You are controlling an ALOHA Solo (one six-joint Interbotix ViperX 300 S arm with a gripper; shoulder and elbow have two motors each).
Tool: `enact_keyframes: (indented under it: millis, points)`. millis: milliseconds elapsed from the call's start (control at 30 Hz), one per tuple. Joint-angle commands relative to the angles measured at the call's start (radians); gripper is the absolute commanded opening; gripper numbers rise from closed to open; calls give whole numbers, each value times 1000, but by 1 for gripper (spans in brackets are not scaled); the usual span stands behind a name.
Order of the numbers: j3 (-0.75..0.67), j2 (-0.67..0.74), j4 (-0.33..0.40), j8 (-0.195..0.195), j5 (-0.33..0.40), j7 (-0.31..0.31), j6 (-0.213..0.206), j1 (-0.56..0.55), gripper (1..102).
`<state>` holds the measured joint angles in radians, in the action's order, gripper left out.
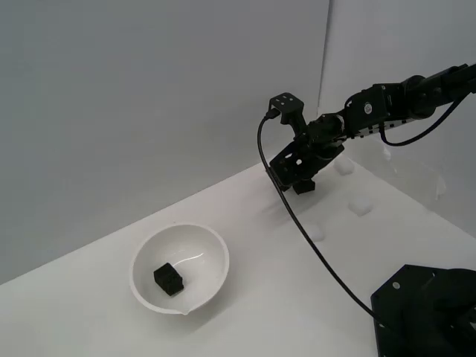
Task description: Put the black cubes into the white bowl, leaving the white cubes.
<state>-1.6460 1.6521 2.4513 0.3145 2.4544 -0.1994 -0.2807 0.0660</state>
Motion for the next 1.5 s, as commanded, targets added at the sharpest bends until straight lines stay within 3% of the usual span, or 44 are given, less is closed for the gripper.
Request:
enact_keyframes:
  millis: [0,300,600,1000,1200,1467]
  points:
    - [-26,25,-8,2,-12,-6,-5,17,4]
    - [-81,72,-8,2,-12,-63,-5,21,3]
    - [-284,279,-5,2,-8,-169,-5,-6,3]
    - [-449,443,-5,-34,-8,-209,-31,-242,3]
    - [-471,466,-6,-80,-9,-207,-40,-380,3]
    - [-471,466,-8,-109,-11,-206,-43,-477,3]
